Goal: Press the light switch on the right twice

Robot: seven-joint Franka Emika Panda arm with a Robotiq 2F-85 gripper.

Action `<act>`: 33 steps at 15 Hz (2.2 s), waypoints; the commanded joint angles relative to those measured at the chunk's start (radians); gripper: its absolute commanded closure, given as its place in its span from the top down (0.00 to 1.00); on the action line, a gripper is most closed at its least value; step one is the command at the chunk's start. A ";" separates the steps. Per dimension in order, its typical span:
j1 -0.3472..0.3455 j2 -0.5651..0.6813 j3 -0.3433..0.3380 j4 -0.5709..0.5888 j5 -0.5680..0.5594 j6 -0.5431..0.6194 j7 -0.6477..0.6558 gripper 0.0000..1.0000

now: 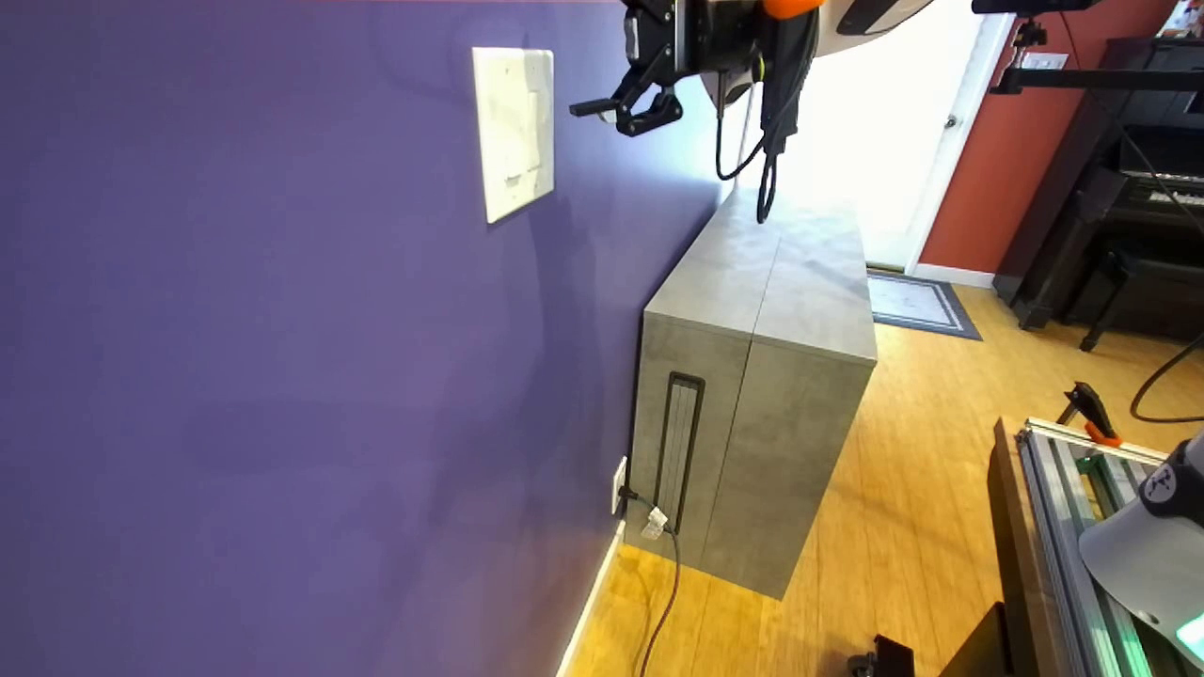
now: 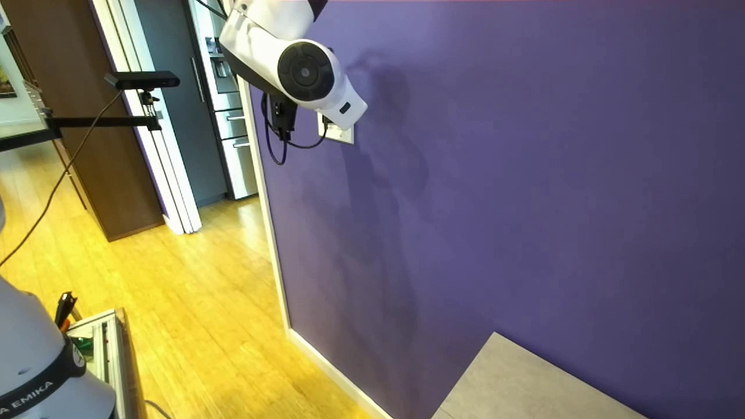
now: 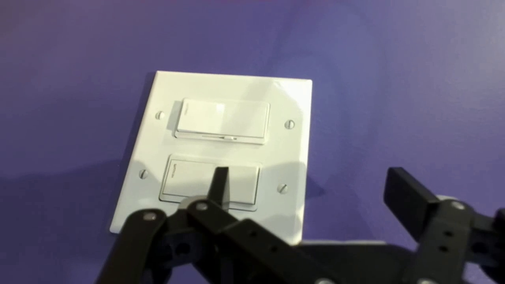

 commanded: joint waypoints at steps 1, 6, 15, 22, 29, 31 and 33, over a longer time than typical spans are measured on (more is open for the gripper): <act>0.005 -0.005 0.015 -0.011 0.051 -0.003 0.010 1.00; 0.006 0.019 0.022 -0.005 0.157 -0.037 -0.058 1.00; 0.003 0.079 0.016 0.003 0.280 -0.117 -0.223 1.00; -0.009 0.025 0.012 -0.006 0.099 -0.048 -0.108 1.00; -0.114 -0.167 0.048 0.025 -0.460 -0.058 0.211 1.00; -0.144 -0.212 0.051 0.039 -0.619 -0.090 0.264 1.00; -0.138 -0.240 0.021 0.064 -0.775 -0.122 0.294 1.00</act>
